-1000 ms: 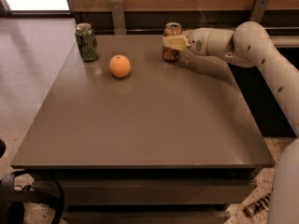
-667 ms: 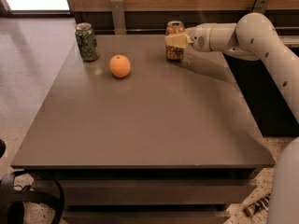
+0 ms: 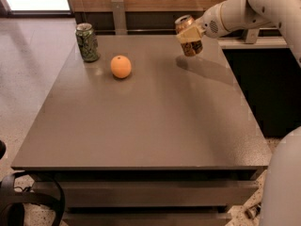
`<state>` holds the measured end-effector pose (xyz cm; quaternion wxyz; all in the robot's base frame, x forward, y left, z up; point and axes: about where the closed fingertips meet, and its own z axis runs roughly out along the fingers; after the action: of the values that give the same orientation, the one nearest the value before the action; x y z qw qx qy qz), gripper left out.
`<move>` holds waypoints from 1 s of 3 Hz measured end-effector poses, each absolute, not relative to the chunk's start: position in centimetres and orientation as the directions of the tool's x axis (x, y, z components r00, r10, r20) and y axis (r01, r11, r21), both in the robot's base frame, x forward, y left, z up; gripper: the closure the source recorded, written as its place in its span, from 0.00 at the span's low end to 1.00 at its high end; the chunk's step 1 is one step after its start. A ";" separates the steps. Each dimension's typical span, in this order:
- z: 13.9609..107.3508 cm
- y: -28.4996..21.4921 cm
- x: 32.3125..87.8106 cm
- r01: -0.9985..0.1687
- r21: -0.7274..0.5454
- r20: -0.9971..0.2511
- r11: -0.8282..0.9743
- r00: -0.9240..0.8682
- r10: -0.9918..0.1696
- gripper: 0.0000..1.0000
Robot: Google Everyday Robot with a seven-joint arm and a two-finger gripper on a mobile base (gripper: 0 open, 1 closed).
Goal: Knock orange can over
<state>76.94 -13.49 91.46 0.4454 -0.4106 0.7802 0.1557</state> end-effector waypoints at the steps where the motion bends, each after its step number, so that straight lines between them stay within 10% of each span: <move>1: 91.2 -13.7 75.9 -0.806 -0.152 -0.756 0.572 -0.278 -0.593 1.00; 3: 88.6 -13.3 74.4 -0.852 -0.150 -0.593 0.501 -0.328 -0.735 1.00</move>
Offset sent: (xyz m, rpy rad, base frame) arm -0.0298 -0.0105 -0.0129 -0.2939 0.1448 0.0801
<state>74.41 -13.31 88.61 0.3091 -0.4904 0.8093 0.0947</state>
